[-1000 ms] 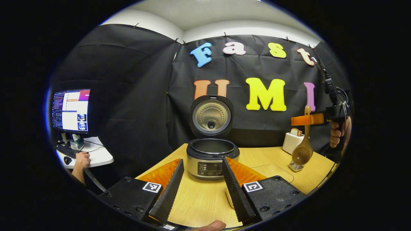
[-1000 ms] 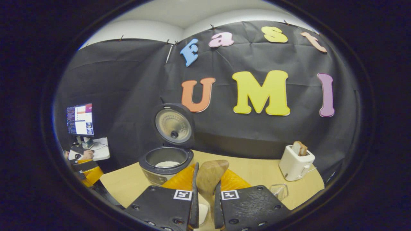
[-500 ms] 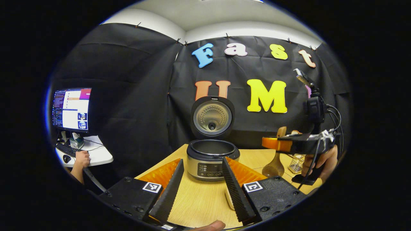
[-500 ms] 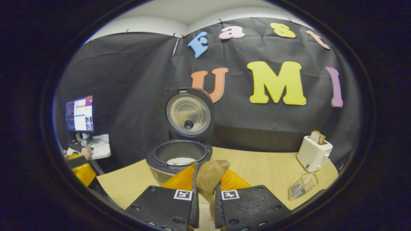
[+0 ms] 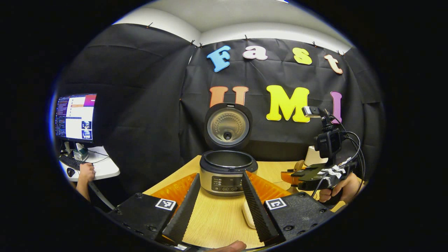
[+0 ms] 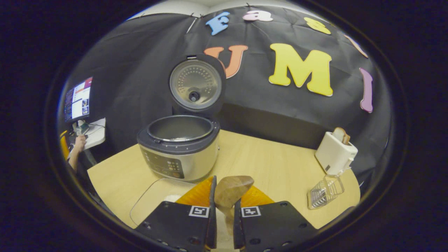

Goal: Close the left gripper, press the button to open the rice cooker; take a wooden spoon from the chopstick holder with the right hand, scoop a spoonful of rice and pour it into the rice cooker, then put the wooden spoon back into the chopstick holder.

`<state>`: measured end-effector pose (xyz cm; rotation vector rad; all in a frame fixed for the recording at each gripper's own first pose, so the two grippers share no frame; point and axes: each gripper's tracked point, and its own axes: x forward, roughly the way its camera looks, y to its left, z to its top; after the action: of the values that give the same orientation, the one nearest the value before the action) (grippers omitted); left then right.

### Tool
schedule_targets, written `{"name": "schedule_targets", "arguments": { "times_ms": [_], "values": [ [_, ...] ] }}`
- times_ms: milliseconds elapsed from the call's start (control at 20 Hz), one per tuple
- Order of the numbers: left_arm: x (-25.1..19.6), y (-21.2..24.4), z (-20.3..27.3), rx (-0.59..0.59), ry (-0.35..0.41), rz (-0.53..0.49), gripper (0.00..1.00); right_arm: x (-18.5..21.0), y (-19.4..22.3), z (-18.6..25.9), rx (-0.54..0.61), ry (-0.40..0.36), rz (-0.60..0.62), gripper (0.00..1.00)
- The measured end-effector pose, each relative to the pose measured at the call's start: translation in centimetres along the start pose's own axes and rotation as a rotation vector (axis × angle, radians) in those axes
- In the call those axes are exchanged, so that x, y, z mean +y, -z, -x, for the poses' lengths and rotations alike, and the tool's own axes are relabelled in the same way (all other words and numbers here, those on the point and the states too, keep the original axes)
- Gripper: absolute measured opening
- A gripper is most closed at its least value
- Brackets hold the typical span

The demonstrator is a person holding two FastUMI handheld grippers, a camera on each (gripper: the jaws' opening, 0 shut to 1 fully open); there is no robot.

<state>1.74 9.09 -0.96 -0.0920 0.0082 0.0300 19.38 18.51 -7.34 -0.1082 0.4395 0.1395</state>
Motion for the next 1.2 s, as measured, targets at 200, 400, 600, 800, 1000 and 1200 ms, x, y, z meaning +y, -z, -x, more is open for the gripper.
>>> {"name": "schedule_targets", "arguments": {
  "times_ms": [200,400,600,800,1000,1200],
  "values": [
    [-0.6,-0.3,0.2,-0.008,0.017,-0.010,0.77,0.6,1.8,2.5,0.095,-0.013,0.051,0.18],
    [-1.1,-0.6,0.6,-0.015,0.037,-0.009,0.77,2.8,4.2,3.9,0.255,-0.118,0.004,0.19],
    [-1.0,-1.2,0.8,-0.029,0.044,0.006,0.78,4.2,4.7,5.2,0.325,-0.204,-0.219,0.19],
    [-0.7,-0.9,0.8,-0.022,0.039,0.014,0.77,5.2,4.8,5.6,0.347,-0.228,-0.364,0.19],
    [-0.5,-0.5,0.5,-0.010,0.035,0.002,0.78,5.6,5.2,5.5,0.338,-0.259,-0.496,0.19],
    [-0.7,-0.1,0.2,0.005,0.036,-0.002,0.77,4.3,5.8,5.2,0.336,-0.302,-0.705,0.19]
  ]
}}
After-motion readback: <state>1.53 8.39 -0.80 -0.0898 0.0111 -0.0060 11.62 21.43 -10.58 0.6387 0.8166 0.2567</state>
